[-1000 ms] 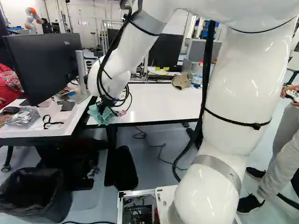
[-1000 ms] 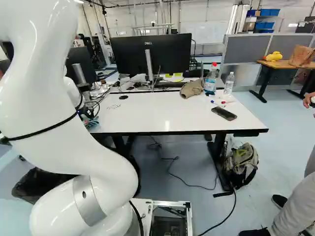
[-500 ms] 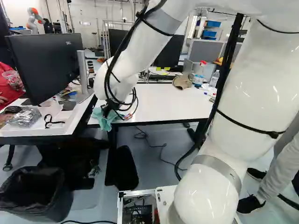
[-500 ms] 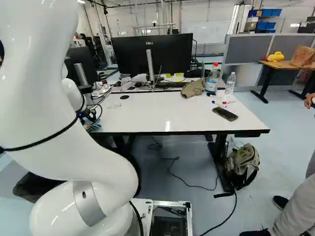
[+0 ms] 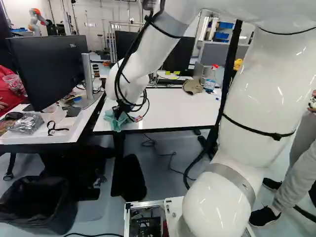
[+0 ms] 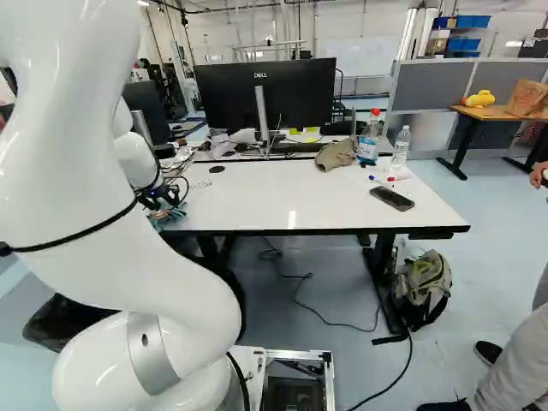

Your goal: Clean the table with the green towel

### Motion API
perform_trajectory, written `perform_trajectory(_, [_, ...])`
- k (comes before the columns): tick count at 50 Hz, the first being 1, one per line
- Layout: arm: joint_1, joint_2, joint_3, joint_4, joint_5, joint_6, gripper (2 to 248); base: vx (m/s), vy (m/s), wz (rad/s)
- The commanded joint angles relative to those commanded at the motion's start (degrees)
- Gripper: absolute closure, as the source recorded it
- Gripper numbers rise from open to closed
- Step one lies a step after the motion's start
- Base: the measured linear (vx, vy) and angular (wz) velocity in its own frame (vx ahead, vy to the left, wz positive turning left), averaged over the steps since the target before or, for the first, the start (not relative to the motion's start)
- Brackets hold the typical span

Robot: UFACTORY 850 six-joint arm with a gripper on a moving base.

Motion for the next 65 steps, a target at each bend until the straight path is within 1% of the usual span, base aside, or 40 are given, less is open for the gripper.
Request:
perform_trajectory(22, [-2.34,-4.89,-5.58,0.0,0.0,0.0,191,0.0,0.0,0.0])
perform_trajectory(31, [-2.57,-7.05,-8.13,0.0,0.0,0.0,191,0.0,0.0,0.0])
perform_trajectory(44, [-0.47,-7.83,-9.07,0.0,0.0,0.0,191,0.0,-0.004,-0.017])
perform_trajectory(65, [3.63,-6.53,-7.53,0.0,0.0,0.0,191,0.0,0.0,0.0])
